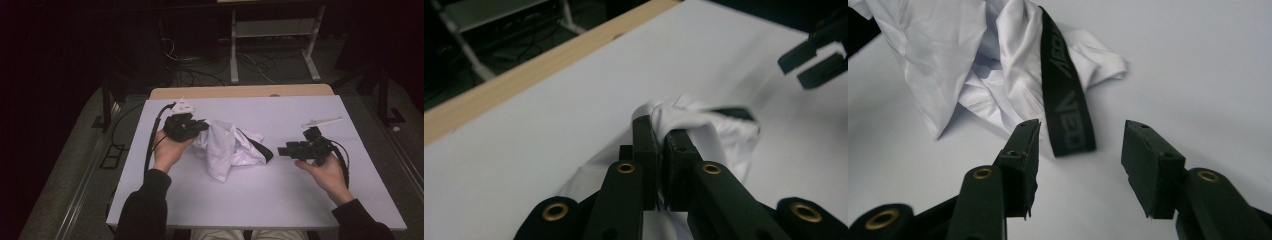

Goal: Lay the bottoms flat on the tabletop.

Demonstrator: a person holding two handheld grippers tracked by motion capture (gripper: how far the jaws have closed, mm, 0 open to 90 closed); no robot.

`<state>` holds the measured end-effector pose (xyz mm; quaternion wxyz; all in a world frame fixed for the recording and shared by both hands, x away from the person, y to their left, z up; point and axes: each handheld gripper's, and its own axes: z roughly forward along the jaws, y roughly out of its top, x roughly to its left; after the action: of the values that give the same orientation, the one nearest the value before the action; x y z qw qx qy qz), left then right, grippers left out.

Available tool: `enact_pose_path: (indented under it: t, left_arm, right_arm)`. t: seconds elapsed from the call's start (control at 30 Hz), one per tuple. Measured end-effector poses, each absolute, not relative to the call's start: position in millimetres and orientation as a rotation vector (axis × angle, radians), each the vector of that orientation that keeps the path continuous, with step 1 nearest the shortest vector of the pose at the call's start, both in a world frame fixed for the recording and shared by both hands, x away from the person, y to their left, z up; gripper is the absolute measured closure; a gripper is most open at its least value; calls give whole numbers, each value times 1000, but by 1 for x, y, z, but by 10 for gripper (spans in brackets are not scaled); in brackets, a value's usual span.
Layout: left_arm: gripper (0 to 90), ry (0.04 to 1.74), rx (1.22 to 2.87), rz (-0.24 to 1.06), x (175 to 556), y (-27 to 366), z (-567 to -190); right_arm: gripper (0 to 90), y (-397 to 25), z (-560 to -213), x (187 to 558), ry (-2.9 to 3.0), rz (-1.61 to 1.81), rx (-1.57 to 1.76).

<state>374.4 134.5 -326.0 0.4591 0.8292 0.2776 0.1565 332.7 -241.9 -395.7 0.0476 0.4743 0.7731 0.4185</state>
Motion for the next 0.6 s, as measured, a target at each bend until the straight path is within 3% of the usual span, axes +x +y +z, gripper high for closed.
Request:
enact_pose_path:
  t: [0.43, 0.6]
  left_arm:
    - [859, 546, 2023, 260, 388, 21, -332]
    - [858, 523, 2032, 210, 391, -12, -337]
  right_arm:
    - [434, -306, -418, 315, 2166, 1302, 1722]
    - [326, -312, -415, 313, 2130, 1343, 1734]
